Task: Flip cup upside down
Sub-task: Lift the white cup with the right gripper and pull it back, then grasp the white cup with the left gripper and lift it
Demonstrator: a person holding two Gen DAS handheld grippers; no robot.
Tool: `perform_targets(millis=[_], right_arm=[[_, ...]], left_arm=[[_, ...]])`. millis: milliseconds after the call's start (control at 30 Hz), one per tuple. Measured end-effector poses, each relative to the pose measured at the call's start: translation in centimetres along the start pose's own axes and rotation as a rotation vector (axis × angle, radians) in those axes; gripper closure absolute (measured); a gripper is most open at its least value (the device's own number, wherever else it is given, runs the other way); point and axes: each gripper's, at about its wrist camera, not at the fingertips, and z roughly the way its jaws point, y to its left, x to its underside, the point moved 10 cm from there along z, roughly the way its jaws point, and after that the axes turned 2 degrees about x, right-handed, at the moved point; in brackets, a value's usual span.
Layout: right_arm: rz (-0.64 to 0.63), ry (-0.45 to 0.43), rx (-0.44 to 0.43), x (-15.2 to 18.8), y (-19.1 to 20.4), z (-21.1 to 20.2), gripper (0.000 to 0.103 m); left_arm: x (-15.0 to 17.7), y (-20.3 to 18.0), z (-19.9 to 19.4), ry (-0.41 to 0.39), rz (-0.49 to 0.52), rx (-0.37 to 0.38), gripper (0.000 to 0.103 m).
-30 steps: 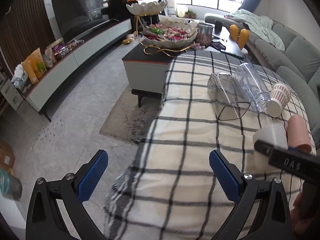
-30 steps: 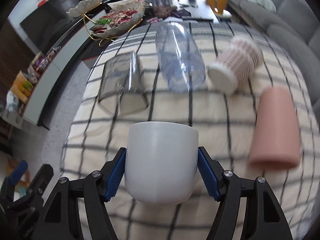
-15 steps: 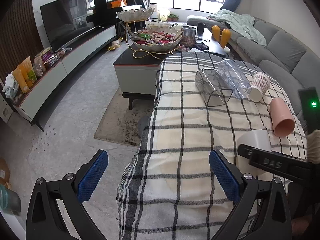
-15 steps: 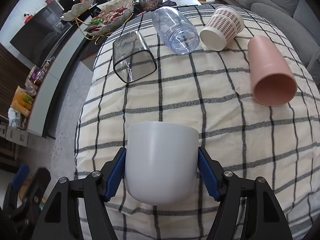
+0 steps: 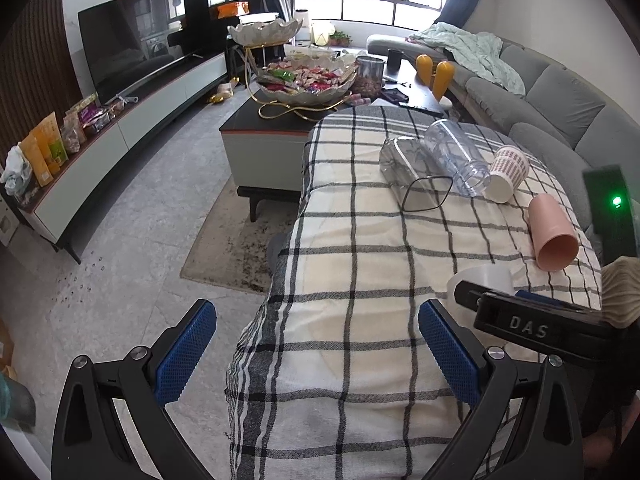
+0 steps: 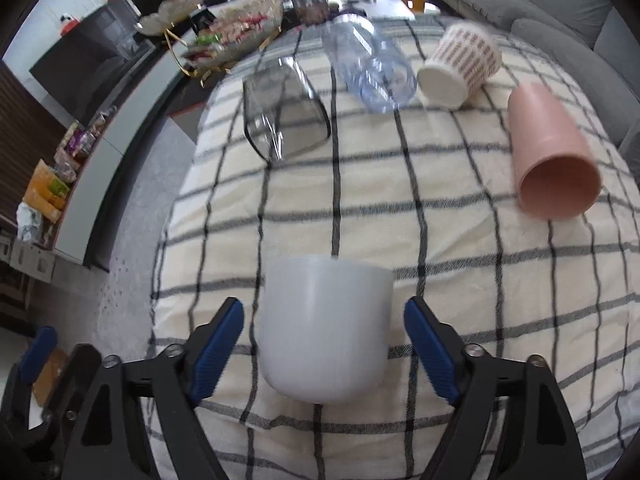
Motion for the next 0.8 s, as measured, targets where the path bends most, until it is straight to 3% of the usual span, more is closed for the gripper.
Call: perform_targets(millis=[267,600,700,800], right_arm=[[0.022,-0.129,0.013,-2.2,-3.5,-5.7,0.018],[0.062,-0.357,0.186,-3.9,-13.0,-13.8,0.012],[0.08,-0.374,0.218,-3.3,-15.1,-14.0,0.011],[0.113,-0.351,0.218,-3.0,-16.4,-13.2,0.011]], left_arm=[[-1.0,-3.6,-1.9,-0.064,0.012,0.048,0.0],[0.4,-12.3,-1.5,-0.191,0.05,0.177,0.0],[1.5,-14.1,0.0,-0.198,0.113,0.161,0.0],[2.5,-15.1,1.6,-0.152,0.098,0.187,0.001]])
